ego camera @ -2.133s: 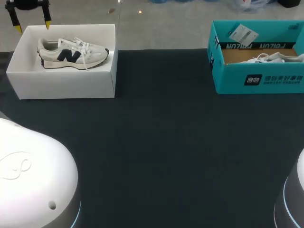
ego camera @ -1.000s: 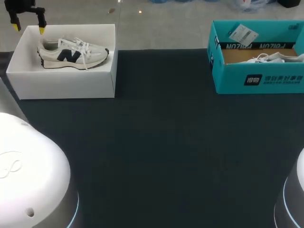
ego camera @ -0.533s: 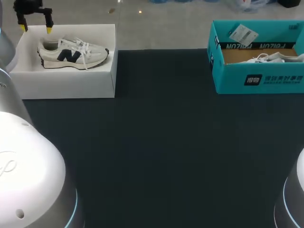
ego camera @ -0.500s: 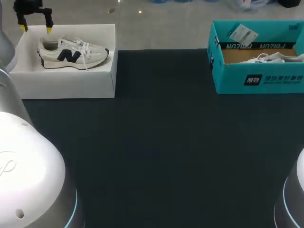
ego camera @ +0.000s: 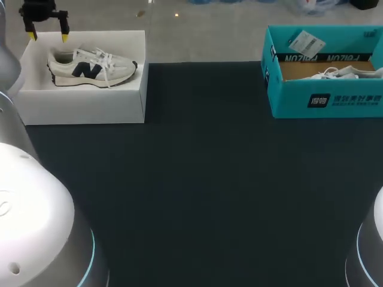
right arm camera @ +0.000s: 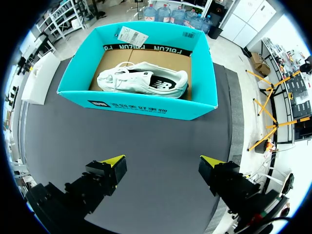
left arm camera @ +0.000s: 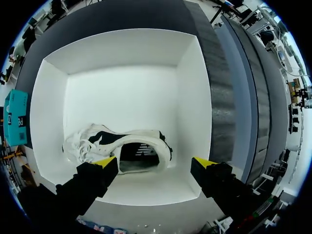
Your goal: Take the shoe out of the shoebox, open the shoe tongue, remove and reinsert the insole, then place the shoe into the shoebox
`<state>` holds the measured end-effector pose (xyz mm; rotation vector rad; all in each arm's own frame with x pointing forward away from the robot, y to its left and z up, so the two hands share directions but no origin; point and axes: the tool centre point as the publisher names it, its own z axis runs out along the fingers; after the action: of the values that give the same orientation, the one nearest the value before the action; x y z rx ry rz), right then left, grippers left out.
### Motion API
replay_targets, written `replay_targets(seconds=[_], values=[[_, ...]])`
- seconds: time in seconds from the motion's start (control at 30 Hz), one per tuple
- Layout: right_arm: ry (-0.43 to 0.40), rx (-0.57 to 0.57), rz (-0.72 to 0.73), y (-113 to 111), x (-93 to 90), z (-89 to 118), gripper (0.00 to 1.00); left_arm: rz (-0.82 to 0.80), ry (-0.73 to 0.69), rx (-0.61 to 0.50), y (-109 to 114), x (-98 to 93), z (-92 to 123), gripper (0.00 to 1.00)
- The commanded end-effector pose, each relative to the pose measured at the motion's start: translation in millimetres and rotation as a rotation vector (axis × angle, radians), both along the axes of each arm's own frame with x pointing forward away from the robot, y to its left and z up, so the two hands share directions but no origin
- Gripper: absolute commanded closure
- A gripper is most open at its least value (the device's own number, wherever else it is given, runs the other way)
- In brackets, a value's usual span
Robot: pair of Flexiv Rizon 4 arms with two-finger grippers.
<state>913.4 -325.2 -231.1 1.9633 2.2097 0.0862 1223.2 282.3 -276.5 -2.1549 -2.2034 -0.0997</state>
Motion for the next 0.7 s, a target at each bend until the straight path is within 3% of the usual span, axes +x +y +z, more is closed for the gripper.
replay_targets(seconds=[0.03,0.07,0.1,0.13,0.23,0.27,0.3,0.37,0.4,0.7], values=[[-0.001,0.000,0.000,0.0,0.2,-0.5,0.00,0.002,0.031,-0.008,-0.1,14.7,-7.7,0.01],[-0.001,0.000,0.000,0.0,0.2,-0.5,0.00,0.004,0.029,-0.010,-1.0,14.5,-8.4,0.18],[-0.001,0.000,0.000,0.0,0.2,-0.5,0.00,0.006,0.029,-0.011,-1.8,14.2,-9.6,0.44],[-0.001,0.000,0.000,0.0,0.2,-0.5,0.00,0.011,0.028,-0.011,-2.2,13.8,-11.1,0.44],[-0.001,0.000,0.000,0.0,0.2,-0.5,0.00,0.006,0.021,-0.021,-1.9,13.6,-17.5,0.20],[-0.001,0.000,0.000,0.0,0.2,-0.5,0.00,-0.012,0.032,-0.049,-1.6,13.6,-19.0,0.17],[-0.001,0.000,0.000,0.0,0.2,-0.5,0.00,-0.018,0.036,-0.067,-1.3,13.5,-20.2,0.34],[-0.001,0.000,0.000,0.0,0.2,-0.5,0.00,-0.032,0.037,-0.065,0.0,13.2,-22.2,0.50],[-0.001,0.000,0.000,0.0,0.2,-0.5,0.00,-0.035,0.035,-0.071,0.3,12.5,-22.7,0.54],[-0.001,0.000,0.000,0.0,0.2,-0.5,0.00,-0.048,0.024,-0.064,9.6,12.7,-25.7,0.55]])
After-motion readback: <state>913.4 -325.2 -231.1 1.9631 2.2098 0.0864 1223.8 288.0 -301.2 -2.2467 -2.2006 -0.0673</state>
